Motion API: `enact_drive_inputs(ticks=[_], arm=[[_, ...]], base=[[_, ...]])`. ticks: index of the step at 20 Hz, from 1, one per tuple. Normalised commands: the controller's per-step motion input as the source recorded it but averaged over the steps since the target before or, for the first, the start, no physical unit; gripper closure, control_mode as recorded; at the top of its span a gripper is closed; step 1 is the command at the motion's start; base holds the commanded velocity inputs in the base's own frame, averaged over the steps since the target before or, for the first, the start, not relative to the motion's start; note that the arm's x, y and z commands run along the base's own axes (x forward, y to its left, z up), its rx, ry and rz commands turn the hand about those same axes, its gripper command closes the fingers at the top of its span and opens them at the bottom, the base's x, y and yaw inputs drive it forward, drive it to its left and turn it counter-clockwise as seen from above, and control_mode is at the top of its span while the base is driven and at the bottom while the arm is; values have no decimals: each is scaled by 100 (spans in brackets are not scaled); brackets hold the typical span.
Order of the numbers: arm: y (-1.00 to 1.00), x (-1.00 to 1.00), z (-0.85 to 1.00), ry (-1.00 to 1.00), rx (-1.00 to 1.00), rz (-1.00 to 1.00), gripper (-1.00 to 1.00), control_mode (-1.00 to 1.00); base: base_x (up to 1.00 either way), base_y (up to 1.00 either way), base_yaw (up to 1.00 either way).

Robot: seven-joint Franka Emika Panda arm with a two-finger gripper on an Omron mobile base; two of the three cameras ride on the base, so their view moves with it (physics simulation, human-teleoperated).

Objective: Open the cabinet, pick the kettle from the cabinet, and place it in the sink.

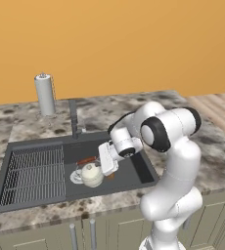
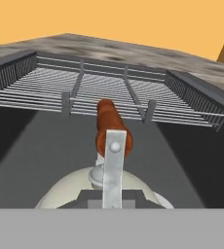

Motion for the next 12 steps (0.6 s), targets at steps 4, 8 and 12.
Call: enact_drive_inputs(ticks=[4,8,12], arm=[[4,18,-11,0,4,0,100,-100],[5,18,-9,0,1,0,100,-100],[10,11,-13,1,0,0,100,-100]], base=[[0,0,0],[0,0,0],[0,0,0]])
